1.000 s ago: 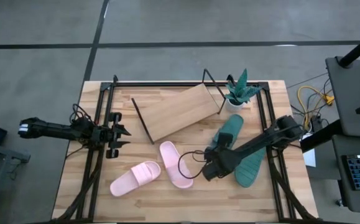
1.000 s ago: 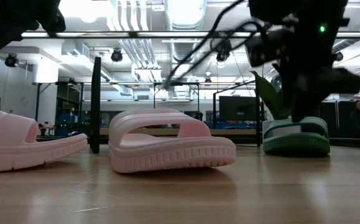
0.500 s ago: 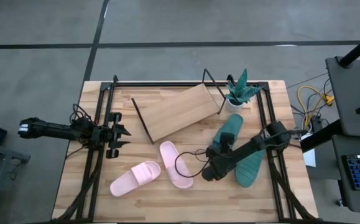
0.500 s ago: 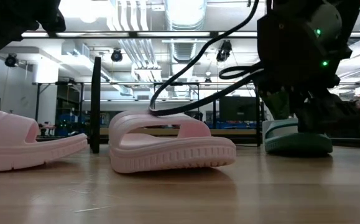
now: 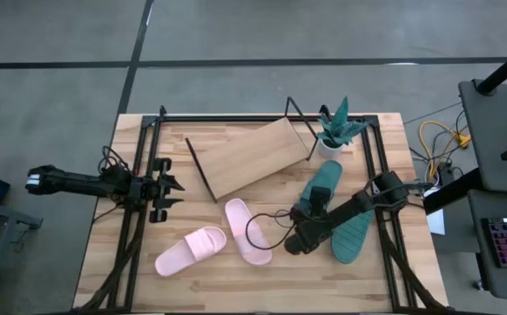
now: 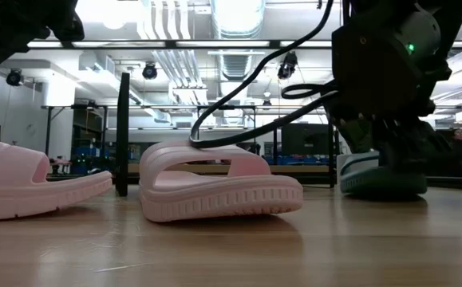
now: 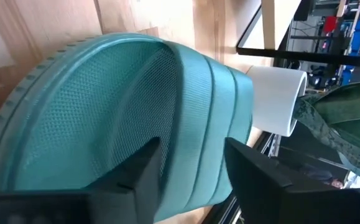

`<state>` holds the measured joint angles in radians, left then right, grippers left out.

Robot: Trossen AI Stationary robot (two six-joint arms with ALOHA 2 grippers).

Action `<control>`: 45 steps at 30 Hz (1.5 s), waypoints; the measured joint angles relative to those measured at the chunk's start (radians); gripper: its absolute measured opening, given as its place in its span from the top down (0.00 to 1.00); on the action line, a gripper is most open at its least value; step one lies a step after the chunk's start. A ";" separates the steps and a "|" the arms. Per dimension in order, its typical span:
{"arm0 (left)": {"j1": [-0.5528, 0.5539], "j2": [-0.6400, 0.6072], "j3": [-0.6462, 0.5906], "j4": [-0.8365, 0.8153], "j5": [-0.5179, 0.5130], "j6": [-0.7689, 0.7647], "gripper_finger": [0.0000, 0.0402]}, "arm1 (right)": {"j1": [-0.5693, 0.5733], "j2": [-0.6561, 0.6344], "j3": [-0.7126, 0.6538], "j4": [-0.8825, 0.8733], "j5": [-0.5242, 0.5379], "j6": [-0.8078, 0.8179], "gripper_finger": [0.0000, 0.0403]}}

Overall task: Pick and place slides into the shelf
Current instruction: Put the left green slide on the shelf

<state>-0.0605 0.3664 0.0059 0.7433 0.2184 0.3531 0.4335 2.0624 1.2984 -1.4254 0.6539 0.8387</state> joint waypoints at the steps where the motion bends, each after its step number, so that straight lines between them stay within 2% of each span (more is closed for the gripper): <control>1: 0.000 0.000 0.000 -0.001 0.000 0.000 0.72 | 0.000 0.000 0.000 0.000 -0.005 0.000 0.66; 9: 0.000 0.000 0.000 0.000 0.000 0.000 0.72 | -0.004 -0.003 -0.001 -0.027 -0.064 -0.001 0.95; 18: 0.000 0.000 0.000 0.000 -0.023 0.000 0.72 | -0.002 -0.038 0.036 -0.143 -0.078 0.007 0.97; 34: 0.000 0.000 0.000 -0.001 -0.042 0.000 0.72 | 0.056 -0.218 0.198 -0.144 -0.051 0.007 0.97; 45: 0.000 0.000 0.000 -0.001 -0.041 0.000 0.72 | 0.121 -0.322 0.287 -0.127 0.154 -0.065 0.97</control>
<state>-0.0601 0.3660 0.0062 0.7418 0.1772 0.3531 0.5547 1.7405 1.5851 -1.5528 0.8077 0.7737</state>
